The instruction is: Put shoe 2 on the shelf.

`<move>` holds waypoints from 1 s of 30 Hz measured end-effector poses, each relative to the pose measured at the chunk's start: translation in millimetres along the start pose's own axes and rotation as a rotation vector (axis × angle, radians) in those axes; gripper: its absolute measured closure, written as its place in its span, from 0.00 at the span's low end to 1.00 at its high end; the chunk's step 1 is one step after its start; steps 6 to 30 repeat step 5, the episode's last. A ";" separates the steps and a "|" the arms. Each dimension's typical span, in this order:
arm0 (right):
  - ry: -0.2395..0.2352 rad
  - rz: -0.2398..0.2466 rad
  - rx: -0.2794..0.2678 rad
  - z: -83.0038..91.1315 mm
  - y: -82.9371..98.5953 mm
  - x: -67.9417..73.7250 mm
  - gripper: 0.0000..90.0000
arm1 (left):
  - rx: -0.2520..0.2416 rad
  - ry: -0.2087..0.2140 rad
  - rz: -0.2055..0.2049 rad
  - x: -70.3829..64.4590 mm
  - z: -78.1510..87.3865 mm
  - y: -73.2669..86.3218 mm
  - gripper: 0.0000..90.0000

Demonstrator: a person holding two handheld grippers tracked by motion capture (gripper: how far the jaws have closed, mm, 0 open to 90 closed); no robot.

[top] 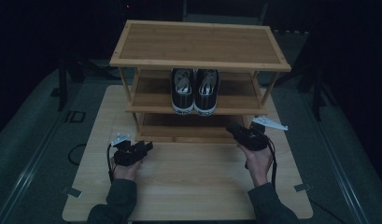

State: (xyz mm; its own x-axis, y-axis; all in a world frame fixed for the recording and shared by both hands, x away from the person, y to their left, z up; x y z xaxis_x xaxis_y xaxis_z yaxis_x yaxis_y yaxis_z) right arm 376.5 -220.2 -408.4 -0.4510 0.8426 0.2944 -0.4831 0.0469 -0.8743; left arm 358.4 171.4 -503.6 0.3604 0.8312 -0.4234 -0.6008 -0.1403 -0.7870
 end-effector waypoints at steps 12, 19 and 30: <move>0.079 0.046 0.091 -2.8 27.5 -16.1 0.68 | -0.001 -0.003 0.001 0.3 -0.3 -0.1 0.59; 0.079 0.046 0.091 -2.8 27.5 -16.1 0.68 | -0.001 -0.003 0.001 0.3 -0.3 -0.1 0.59; 0.079 0.046 0.091 -2.8 27.5 -16.1 0.68 | -0.001 -0.003 0.001 0.3 -0.3 -0.1 0.59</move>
Point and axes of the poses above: each handheld gripper's, and its own axes: z roughly backward along the jaws, y roughly out of its underside, x roughly to its left, the point moved 3 cm from there along -z, roughly forward along the jaws, and after that the axes turned 2 degrees about y, right-handed, at the moved point
